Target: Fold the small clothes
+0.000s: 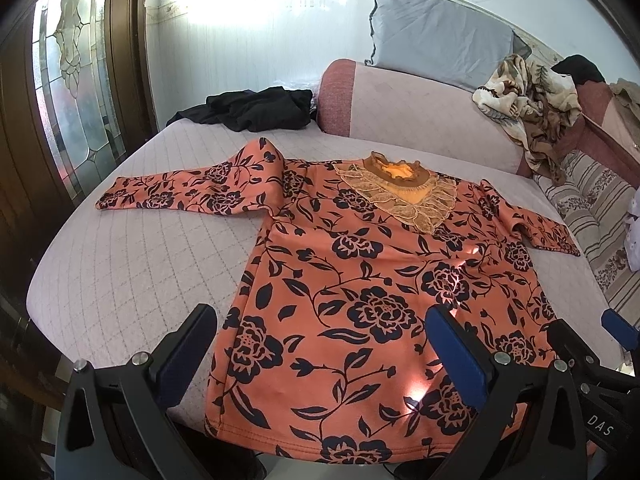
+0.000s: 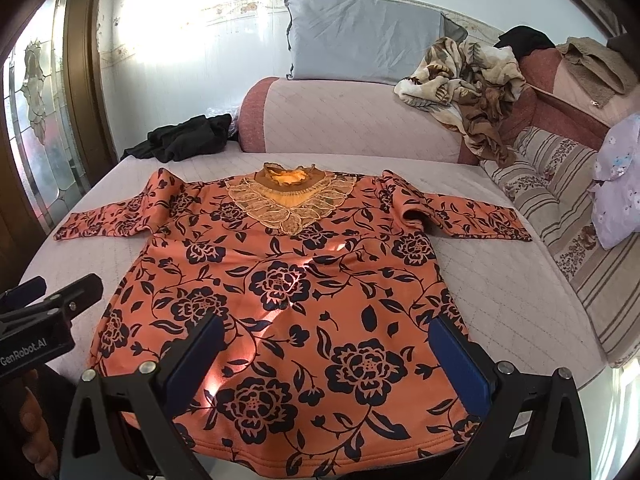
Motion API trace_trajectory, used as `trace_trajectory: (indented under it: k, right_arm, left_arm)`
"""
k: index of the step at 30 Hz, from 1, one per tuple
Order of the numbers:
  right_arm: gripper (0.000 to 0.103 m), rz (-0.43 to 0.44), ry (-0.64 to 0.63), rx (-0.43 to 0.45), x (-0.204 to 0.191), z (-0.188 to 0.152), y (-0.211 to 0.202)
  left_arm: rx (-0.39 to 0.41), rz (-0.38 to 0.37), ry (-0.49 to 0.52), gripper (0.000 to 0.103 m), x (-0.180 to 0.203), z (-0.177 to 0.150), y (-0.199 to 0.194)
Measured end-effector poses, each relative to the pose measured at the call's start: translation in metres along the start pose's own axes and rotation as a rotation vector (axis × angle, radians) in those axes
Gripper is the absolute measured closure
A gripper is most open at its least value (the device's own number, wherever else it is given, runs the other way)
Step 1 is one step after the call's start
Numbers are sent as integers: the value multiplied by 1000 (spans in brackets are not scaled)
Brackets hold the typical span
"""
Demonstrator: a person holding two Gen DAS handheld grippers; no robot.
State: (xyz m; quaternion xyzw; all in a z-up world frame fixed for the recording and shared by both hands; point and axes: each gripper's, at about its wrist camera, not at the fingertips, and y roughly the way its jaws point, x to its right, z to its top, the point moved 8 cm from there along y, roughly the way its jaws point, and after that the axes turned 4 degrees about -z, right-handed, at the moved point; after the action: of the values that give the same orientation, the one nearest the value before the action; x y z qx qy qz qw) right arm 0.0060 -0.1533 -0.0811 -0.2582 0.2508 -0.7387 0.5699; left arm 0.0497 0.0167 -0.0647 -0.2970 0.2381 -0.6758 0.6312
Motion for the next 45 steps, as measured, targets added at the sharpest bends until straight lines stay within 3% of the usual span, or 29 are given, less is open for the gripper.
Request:
trace_trajectory:
  k: [45]
  right_arm:
    - [0, -41, 25, 18, 3, 10, 1]
  left_arm:
    - [-10, 4, 2, 0, -1, 0, 1]
